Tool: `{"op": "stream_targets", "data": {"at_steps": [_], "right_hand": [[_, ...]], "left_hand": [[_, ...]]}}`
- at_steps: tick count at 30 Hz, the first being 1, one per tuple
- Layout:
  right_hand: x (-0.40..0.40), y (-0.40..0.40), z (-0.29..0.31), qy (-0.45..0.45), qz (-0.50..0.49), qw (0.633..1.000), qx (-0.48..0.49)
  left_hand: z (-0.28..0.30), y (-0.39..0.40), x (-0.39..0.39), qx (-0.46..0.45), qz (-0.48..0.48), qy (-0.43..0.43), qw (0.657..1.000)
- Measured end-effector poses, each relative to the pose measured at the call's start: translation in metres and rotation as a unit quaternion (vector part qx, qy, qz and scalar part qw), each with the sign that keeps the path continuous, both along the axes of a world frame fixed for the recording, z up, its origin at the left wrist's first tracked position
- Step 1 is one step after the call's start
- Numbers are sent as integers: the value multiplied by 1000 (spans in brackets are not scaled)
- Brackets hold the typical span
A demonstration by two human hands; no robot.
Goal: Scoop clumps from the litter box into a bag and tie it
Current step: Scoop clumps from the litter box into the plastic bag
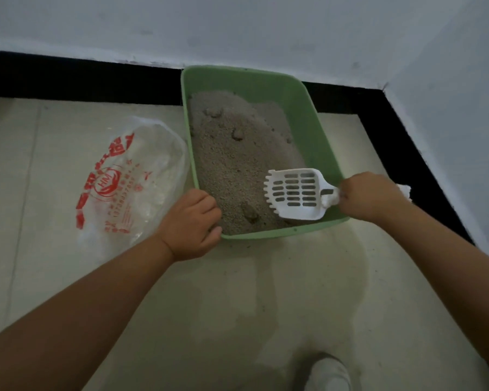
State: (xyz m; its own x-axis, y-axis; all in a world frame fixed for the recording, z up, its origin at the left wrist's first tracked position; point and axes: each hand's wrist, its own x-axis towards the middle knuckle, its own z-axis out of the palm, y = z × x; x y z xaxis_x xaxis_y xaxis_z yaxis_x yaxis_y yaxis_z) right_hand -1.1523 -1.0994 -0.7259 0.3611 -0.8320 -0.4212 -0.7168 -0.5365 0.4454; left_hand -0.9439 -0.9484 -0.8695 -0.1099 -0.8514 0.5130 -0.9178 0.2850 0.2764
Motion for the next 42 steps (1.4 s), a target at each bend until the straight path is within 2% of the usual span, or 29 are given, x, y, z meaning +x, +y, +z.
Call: {"op": "stream_targets", "data": {"at_steps": [4, 7, 12, 16, 17, 20, 22, 26, 31, 34, 37, 40, 42], "right_hand": [[-3, -10, -13, -22, -20, 998, 60], [3, -20, -29, -51, 24, 996, 67], [14, -31, -60, -127, 4, 981, 144], [15, -30, -83, -213, -48, 951, 217], [18, -28, -85, -255, -59, 934, 244], [23, -26, -95, -294, -83, 901, 308], [18, -33, -103, -303, -78, 899, 305], [8, -48, -103, -362, -119, 867, 322], [0, -66, -100, -407, -173, 849, 289], [4, -62, -104, -438, -161, 840, 277], [10, -50, -107, -443, -153, 829, 307], [10, -48, -103, -489, -194, 794, 306], [11, -48, -95, -496, -184, 799, 285]], "left_hand": [[-4, -7, 4, -19, -32, -22, 999], [-12, -7, 3, -28, -31, -2, 999], [-17, -7, 3, -36, -26, 7, 999], [-19, -6, 5, -31, -35, 12, 999], [-18, -7, 5, -32, -32, 11, 999], [-19, -7, 4, -44, -25, -6, 999], [-19, -8, 3, -49, -28, -12, 998], [-15, -10, 5, -51, -24, -23, 998], [-13, -9, 2, -47, -16, -19, 999], [-13, -8, 2, -42, -13, -22, 999], [-11, -8, 2, -40, -13, -30, 999], [-12, -8, 2, -41, -12, -35, 998], [-11, -7, 2, -42, -5, -42, 998]]}}
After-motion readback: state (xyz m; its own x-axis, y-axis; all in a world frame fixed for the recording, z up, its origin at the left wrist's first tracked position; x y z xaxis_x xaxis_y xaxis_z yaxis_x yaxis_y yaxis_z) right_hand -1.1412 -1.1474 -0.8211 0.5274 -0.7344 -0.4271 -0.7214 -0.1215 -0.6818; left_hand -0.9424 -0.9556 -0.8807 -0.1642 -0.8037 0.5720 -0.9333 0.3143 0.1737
